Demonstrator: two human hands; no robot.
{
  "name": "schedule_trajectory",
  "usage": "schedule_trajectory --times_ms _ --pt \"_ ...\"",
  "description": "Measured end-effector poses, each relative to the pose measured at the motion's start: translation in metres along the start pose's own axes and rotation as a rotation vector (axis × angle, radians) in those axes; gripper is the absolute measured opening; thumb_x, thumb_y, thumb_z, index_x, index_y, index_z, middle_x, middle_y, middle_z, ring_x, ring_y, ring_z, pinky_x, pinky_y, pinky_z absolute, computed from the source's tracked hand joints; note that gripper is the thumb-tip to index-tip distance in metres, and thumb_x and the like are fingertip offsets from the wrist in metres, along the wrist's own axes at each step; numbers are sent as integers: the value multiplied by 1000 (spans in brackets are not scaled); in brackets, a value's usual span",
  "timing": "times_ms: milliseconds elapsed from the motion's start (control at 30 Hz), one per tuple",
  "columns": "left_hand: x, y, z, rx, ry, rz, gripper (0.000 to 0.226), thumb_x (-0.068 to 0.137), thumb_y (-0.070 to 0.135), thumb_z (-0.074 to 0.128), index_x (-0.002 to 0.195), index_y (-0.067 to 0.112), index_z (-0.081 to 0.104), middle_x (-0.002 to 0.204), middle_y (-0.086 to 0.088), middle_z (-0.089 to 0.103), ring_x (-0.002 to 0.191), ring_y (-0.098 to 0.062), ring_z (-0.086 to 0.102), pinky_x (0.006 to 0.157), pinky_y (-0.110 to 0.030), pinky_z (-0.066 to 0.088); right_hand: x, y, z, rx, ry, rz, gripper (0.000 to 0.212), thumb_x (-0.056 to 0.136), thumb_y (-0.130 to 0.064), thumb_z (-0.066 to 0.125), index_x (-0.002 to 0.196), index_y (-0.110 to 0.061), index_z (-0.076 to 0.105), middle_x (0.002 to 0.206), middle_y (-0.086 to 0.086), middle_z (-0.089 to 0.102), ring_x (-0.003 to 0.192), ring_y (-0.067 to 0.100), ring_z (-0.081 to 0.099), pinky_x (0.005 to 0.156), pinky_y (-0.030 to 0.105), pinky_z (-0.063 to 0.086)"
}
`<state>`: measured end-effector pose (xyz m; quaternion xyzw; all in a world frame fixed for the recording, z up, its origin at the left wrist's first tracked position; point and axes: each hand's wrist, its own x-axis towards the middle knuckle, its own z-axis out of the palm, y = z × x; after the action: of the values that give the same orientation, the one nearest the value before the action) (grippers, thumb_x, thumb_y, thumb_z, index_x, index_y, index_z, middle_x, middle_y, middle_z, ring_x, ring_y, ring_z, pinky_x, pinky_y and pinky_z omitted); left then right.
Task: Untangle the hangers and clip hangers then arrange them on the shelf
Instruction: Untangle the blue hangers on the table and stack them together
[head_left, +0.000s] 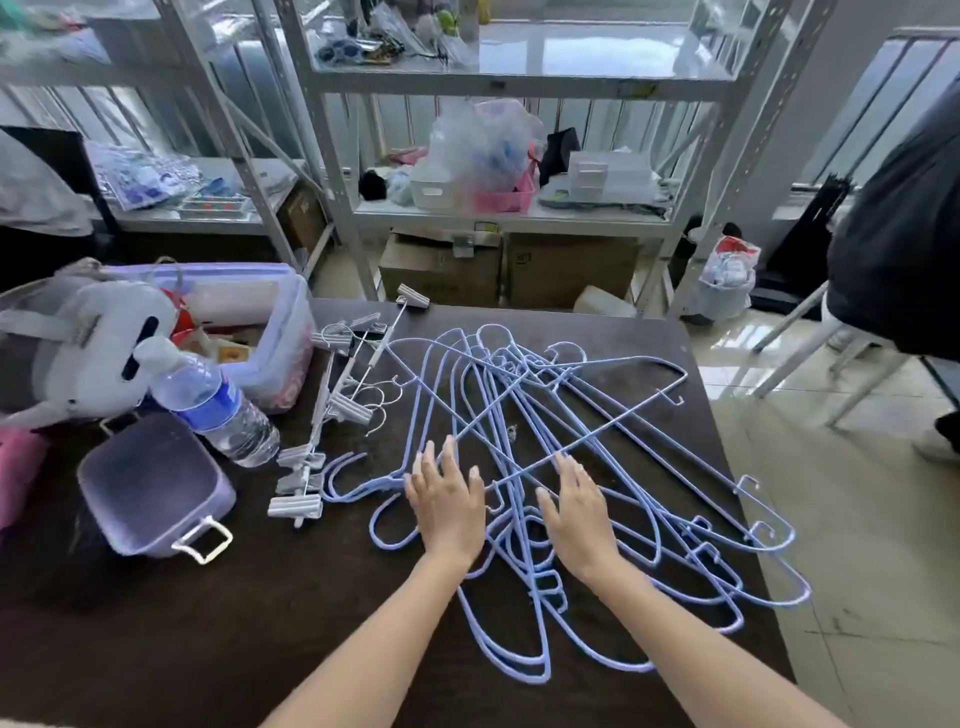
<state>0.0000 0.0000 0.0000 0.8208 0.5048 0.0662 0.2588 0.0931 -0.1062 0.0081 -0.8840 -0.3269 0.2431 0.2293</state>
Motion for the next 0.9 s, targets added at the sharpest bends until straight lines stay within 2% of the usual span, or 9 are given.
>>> schedule_trajectory --times_ms 133,200,267,333,433,533,633,733,900 --pt "17 -3 2 45 3 -105 55 96 32 37 146 15 21 145 -7 41 134 -25 34 111 -41 26 15 -8 4 325 94 155 52 98 -21 40 146 -6 27 151 11 33 139 22 32 115 34 27" --pt "22 -1 1 71 -8 -97 45 98 30 34 140 14 33 135 -7 51 125 -25 43 104 -38 34 22 -8 4 408 111 188 50 97 -17 42 144 -6 30 147 13 38 135 23 39 112 35 32" --pt "25 0 0 -15 4 -86 34 99 25 28 121 13 51 118 -9 62 110 -27 54 89 -38 41 27 -7 0 478 151 222 50 97 -14 43 144 -6 30 143 15 44 130 24 45 107 34 36" --pt "22 2 -2 -129 -4 -83 32 100 22 26 103 10 55 99 -13 67 93 -32 59 72 -38 41 31 -4 -5 571 187 279 52 96 -13 44 145 -10 28 136 16 52 114 24 55 95 33 42" --pt "8 8 -6 -291 60 -44 28 100 20 30 89 8 52 67 -10 59 67 -31 55 61 -34 32 37 0 -19 967 246 461 54 96 -11 44 146 -14 24 93 10 69 79 19 62 78 31 45" --pt "-16 17 -8 -427 132 1 26 99 16 35 75 19 45 49 8 38 44 -10 37 53 -27 24 38 12 -34 1195 237 471 35 98 -10 41 133 -6 42 74 6 60 48 11 65 53 22 55" --pt "-41 26 0 -498 112 22 36 99 15 34 68 34 35 52 10 37 47 -8 44 51 -21 25 37 23 -48 1196 206 371 20 100 -16 38 103 -8 56 65 7 50 33 3 56 39 15 51" --pt "-56 36 9 -517 60 37 35 99 19 31 68 34 31 51 9 34 49 -2 45 48 -21 22 38 24 -59 1256 191 320 30 102 -18 30 77 -14 46 60 4 35 28 2 42 35 14 44" --pt "-52 42 9 -544 74 23 34 100 18 31 69 33 32 49 8 30 43 -7 41 42 -19 21 43 20 -60 1300 174 340 34 103 -15 26 70 -13 33 58 5 27 26 4 36 33 15 39"
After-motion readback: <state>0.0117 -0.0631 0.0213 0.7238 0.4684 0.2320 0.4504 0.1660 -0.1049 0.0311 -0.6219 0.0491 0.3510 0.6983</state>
